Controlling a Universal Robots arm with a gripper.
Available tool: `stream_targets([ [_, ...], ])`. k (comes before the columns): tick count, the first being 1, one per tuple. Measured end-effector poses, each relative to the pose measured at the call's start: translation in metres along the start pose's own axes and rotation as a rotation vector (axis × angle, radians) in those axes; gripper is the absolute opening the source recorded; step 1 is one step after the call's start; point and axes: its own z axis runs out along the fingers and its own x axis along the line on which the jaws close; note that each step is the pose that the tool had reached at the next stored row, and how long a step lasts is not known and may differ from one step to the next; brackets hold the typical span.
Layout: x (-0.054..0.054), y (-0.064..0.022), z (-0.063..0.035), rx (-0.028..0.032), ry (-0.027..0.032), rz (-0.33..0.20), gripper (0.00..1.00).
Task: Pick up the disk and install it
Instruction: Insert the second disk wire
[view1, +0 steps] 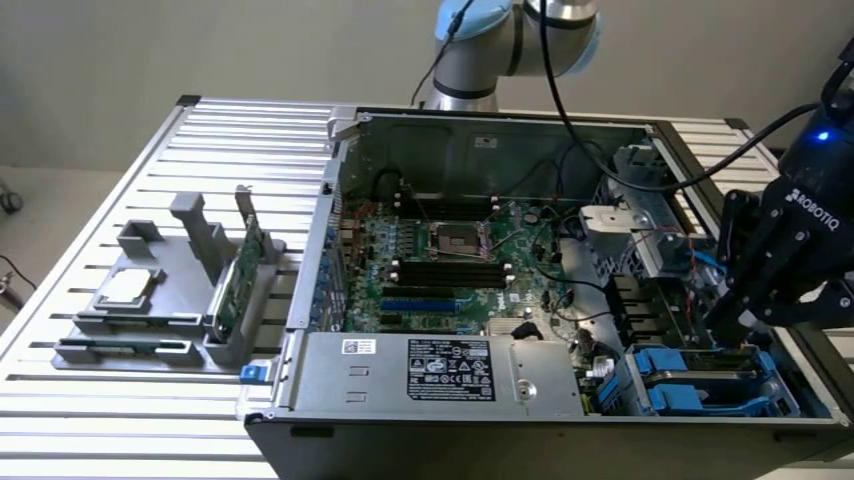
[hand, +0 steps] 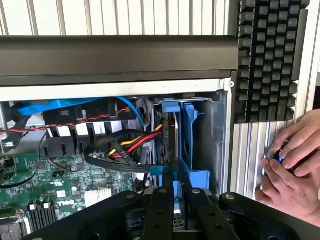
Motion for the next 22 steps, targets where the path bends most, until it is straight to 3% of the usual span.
stream_targets([
  [4,0.000,0.0005,0.0042,0.0000,0.0151,-0.006,0.16],
  [15,-0.002,0.0021,0.0149,-0.0024,0.0430,-0.031,0.16],
  [22,-0.005,0.0029,0.0199,-0.0030,0.0732,-0.046,0.16],
])
